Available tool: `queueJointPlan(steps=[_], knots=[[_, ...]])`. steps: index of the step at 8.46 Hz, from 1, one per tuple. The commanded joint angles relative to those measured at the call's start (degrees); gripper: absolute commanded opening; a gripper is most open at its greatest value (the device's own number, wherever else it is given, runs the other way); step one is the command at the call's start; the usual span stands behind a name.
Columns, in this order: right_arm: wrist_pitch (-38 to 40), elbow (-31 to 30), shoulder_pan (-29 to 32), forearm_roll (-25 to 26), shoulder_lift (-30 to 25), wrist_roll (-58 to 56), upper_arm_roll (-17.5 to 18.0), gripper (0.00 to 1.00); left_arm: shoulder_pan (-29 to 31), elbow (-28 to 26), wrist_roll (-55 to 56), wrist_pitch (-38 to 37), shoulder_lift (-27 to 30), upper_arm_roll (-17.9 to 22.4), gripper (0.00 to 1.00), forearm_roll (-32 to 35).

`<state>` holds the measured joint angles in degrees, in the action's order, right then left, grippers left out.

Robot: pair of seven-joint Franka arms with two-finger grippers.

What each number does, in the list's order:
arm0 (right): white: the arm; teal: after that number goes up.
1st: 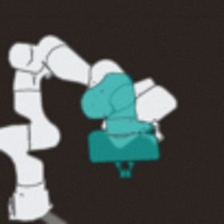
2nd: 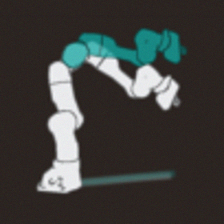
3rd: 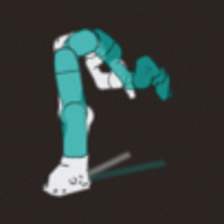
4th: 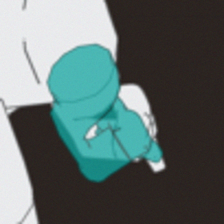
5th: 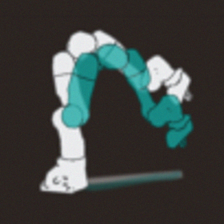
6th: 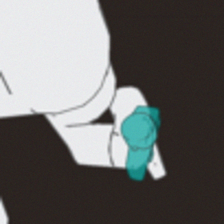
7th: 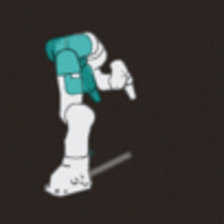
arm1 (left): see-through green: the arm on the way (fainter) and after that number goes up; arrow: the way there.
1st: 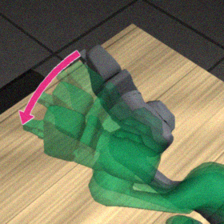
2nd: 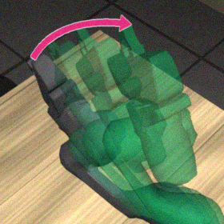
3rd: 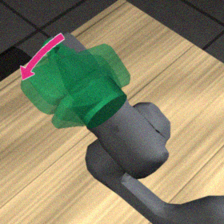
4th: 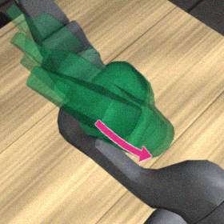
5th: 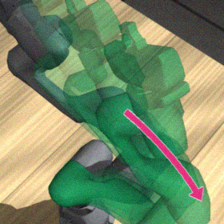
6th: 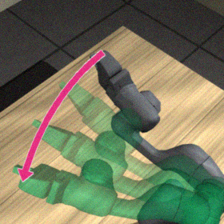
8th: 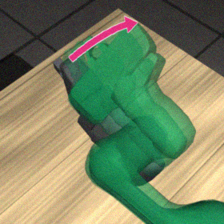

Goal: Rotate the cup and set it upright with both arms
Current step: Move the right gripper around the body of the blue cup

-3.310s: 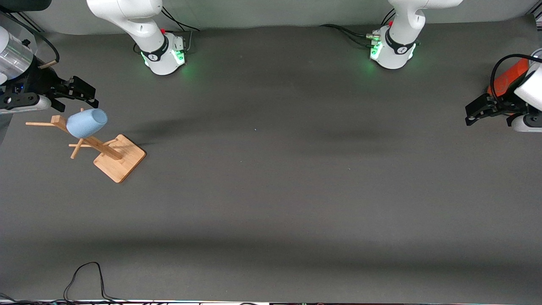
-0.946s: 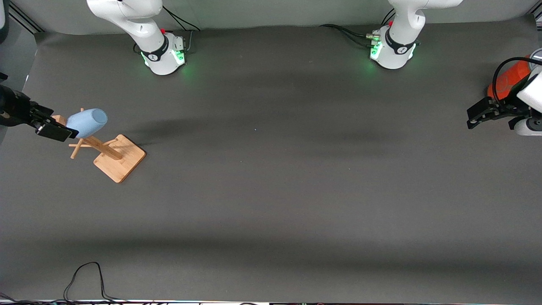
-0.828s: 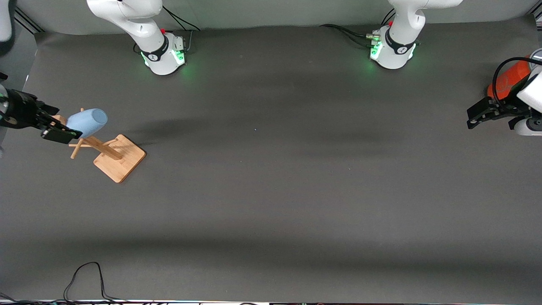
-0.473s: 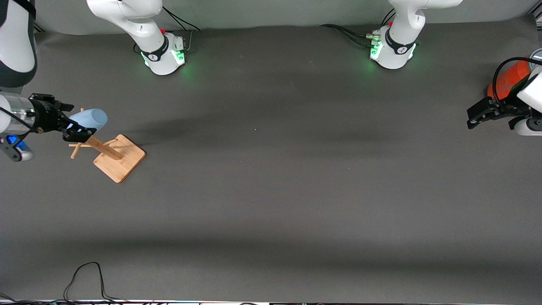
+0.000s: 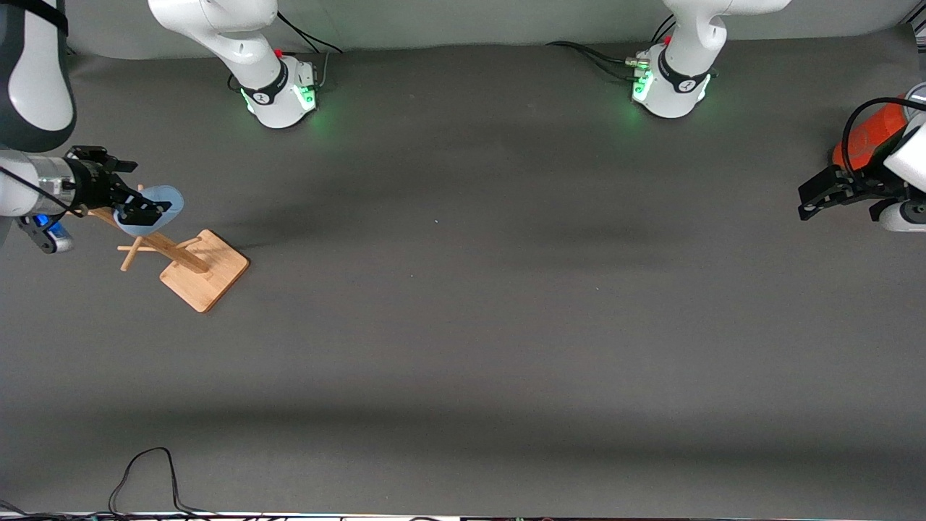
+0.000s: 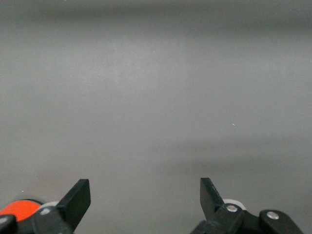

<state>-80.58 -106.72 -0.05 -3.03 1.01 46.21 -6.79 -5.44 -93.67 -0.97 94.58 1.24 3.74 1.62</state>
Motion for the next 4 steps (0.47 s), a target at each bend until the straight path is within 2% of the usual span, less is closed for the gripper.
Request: queueJointPlan(steps=[1,4], knots=[[-3.61,-3.50,-0.39,-1.01,-1.98,0.99,-0.15,1.00,-0.01,1.03,-0.35,-1.15,-0.10,0.04,1.00,0.40],[-6.60,-3.76,-0.30,-1.10,-0.58,0.99,-0.24,1.00,-0.01,1.03,-0.35,-1.15,-0.10,0.04,1.00,0.23]])
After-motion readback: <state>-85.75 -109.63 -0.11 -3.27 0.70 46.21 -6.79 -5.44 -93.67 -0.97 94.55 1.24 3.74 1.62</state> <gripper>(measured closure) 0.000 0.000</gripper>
